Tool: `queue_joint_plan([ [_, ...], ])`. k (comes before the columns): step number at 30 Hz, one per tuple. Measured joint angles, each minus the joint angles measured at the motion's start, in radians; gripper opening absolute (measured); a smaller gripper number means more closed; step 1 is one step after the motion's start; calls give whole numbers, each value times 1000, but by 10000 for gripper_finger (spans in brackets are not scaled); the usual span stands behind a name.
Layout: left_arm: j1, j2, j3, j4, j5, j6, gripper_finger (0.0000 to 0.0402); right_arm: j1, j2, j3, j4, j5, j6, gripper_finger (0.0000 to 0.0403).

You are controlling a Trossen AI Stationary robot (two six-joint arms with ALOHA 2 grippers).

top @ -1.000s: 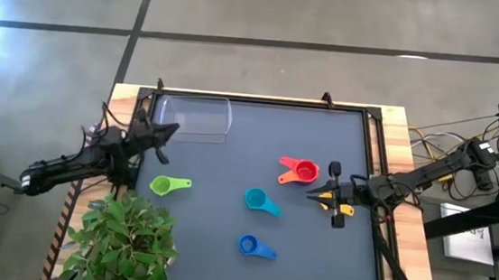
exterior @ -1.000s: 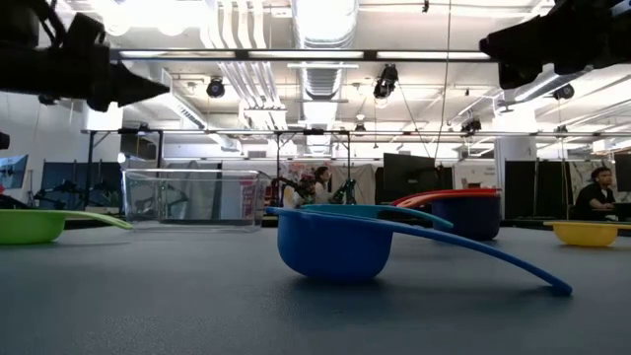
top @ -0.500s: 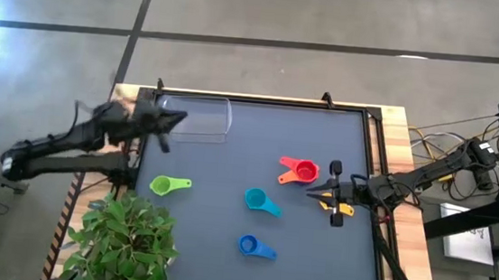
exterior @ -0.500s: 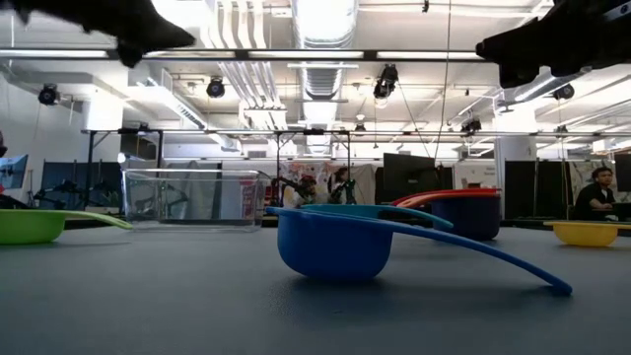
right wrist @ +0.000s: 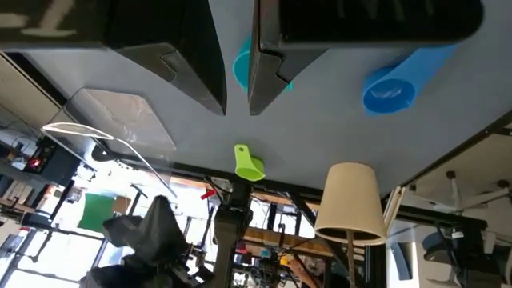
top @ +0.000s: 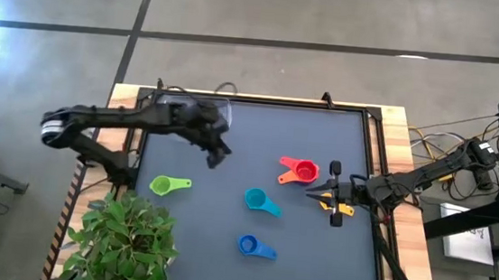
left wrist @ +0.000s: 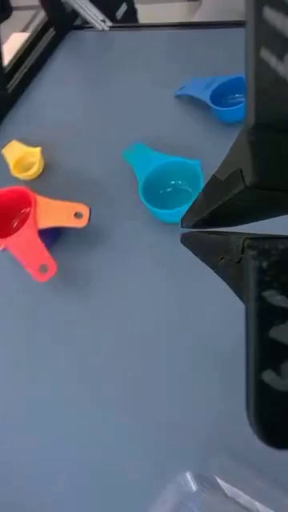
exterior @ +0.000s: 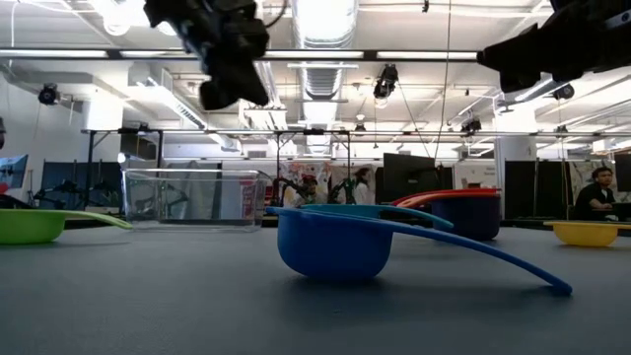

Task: Nest measuring cups in basket
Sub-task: Stack the light blue measuring cup on top of the red measuring cup

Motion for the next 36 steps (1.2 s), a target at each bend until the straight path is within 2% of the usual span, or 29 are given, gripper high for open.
queue_joint_plan([
  [3,-42,78,34,18,-4,-14,0,0,0,0,-17,0,4,43],
  [5,-71,116,60,25,-40,-96,0,0,0,0,-26,0,13,43],
  [8,-135,158,84,27,-198,-285,0,0,-1,0,-36,0,25,43],
  [11,-218,188,90,25,-315,-339,0,0,-1,0,-40,0,27,43],
  [15,-339,221,81,36,-526,-442,0,0,-1,0,-40,-4,26,43],
  [17,-385,254,82,48,-581,-515,0,0,-2,0,-40,-6,20,43],
  [23,-449,396,166,76,-587,-631,0,0,-2,0,-35,-6,9,43],
  [28,-450,547,310,-14,-477,-626,12,0,-2,0,-35,-8,14,43],
  [32,-450,654,453,-132,-467,-562,51,0,-2,0,-35,-8,21,43],
  [36,-451,744,618,-243,-467,-494,109,0,-2,0,-35,-8,23,43],
])
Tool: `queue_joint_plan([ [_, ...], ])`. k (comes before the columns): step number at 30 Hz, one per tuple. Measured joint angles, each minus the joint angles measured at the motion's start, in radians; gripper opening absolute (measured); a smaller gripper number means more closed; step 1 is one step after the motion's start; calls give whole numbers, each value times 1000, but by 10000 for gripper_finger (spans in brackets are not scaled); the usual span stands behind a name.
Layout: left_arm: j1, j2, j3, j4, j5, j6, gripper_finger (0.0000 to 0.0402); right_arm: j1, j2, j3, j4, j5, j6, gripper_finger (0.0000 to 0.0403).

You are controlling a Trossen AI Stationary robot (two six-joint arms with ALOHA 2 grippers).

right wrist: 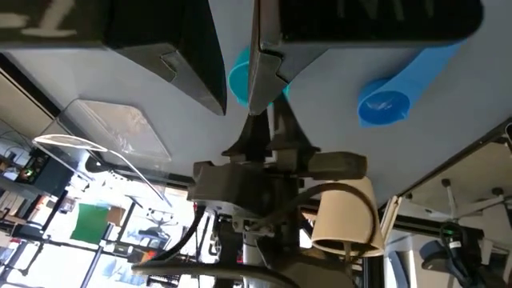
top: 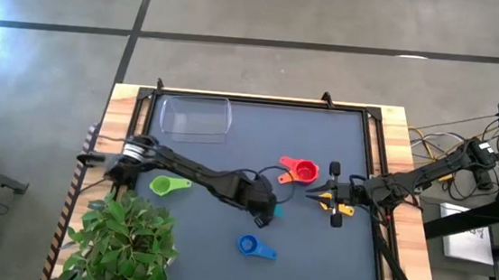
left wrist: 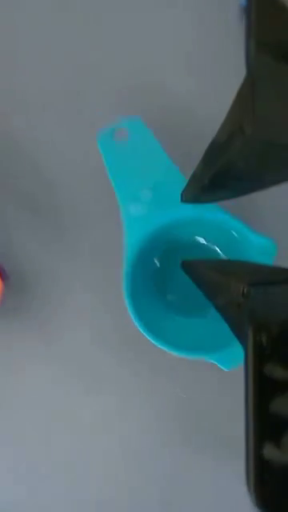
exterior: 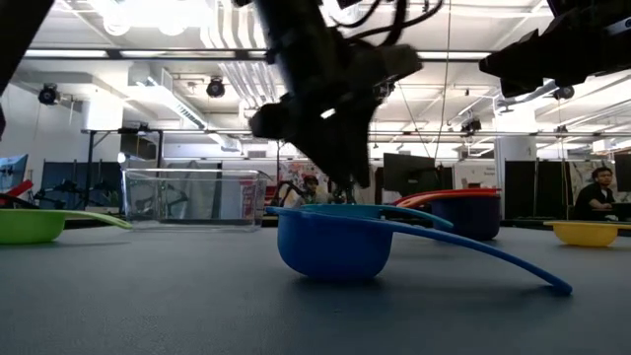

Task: Nest measuring cups in basket
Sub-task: Stack the light blue measuring cup on top of the red measuring cup

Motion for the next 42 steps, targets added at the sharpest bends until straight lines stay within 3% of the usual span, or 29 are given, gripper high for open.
queue_joint_plan([
  [9,-32,202,362,-253,-5,149,225,0,0,0,-1,0,0,43],
  [17,-61,303,499,-477,-78,149,249,0,0,0,-4,0,-3,43],
  [21,-67,301,486,-517,-133,127,249,0,0,0,-4,0,-5,43],
  [33,-68,261,350,-530,-159,107,244,0,0,0,-6,0,-5,43],
  [42,-68,100,91,-352,-168,67,234,0,0,0,-9,0,-7,43],
])
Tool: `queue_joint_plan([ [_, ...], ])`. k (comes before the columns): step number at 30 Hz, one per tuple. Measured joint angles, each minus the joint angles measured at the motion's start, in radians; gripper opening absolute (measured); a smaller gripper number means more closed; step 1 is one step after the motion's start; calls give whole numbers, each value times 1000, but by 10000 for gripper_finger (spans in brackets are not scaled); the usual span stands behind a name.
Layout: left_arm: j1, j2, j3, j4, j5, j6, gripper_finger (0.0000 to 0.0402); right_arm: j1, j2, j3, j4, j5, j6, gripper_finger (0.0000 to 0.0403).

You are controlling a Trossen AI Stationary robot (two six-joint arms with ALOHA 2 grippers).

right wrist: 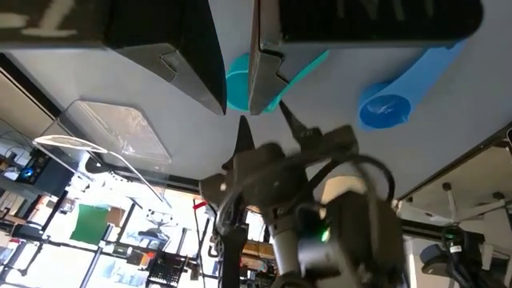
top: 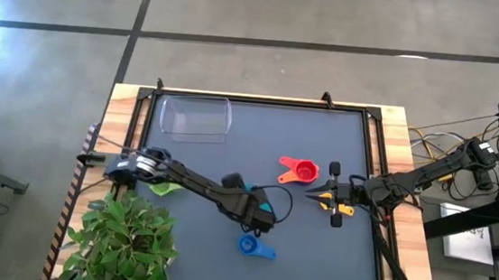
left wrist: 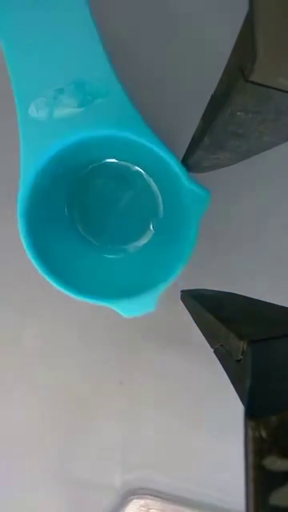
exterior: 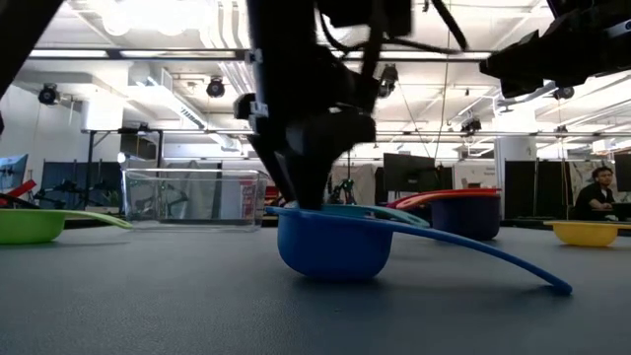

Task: Nest measuring cups in basket
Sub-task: Stack the light blue measuring cup on top of the red measuring cup

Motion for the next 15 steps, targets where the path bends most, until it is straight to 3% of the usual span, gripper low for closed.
queue_joint_plan([
  [6,6,-195,-274,145,-16,-93,233,0,0,0,1,1,0,43],
  [10,24,-314,-442,276,-6,-241,233,0,0,0,1,8,0,43],
  [15,31,-380,-558,455,39,-403,233,0,0,0,7,8,-1,43],
])
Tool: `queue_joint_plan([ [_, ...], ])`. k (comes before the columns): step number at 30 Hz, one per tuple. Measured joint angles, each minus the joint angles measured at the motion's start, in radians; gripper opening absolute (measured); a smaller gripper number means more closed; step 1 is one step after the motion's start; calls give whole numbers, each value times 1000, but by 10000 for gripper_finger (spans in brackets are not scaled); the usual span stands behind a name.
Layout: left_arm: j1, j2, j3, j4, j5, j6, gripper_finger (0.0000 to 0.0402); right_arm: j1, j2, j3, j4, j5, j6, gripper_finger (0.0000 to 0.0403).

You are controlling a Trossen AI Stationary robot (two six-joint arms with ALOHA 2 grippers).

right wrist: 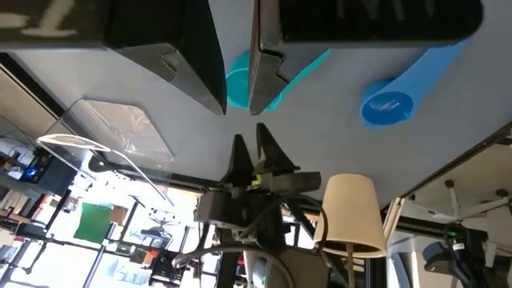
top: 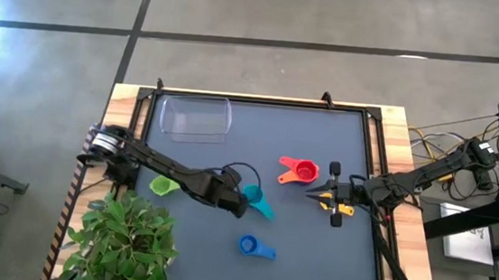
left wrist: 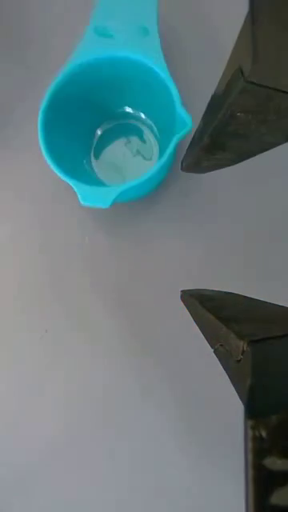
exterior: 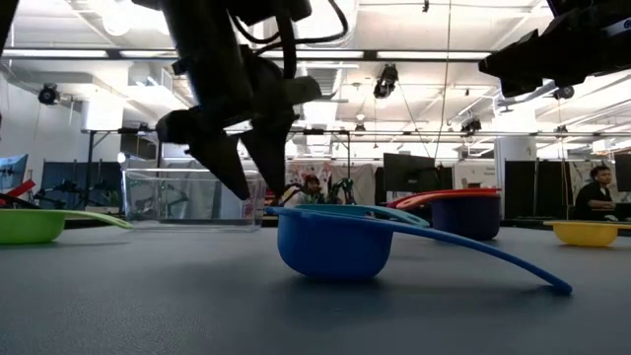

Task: Nest measuring cups in basket
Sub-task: Stack the light blue measuring cup on top of the red measuring cup

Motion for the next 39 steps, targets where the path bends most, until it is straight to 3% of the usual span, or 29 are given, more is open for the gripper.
queue_joint_plan([
  [6,2,-5,-24,96,17,-56,233,0,0,0,0,0,0,43],
  [14,20,1,-8,96,29,-86,233,0,0,0,0,0,-1,43],
  [39,58,65,-26,219,80,-37,223,0,0,0,-2,0,-8,43],
])
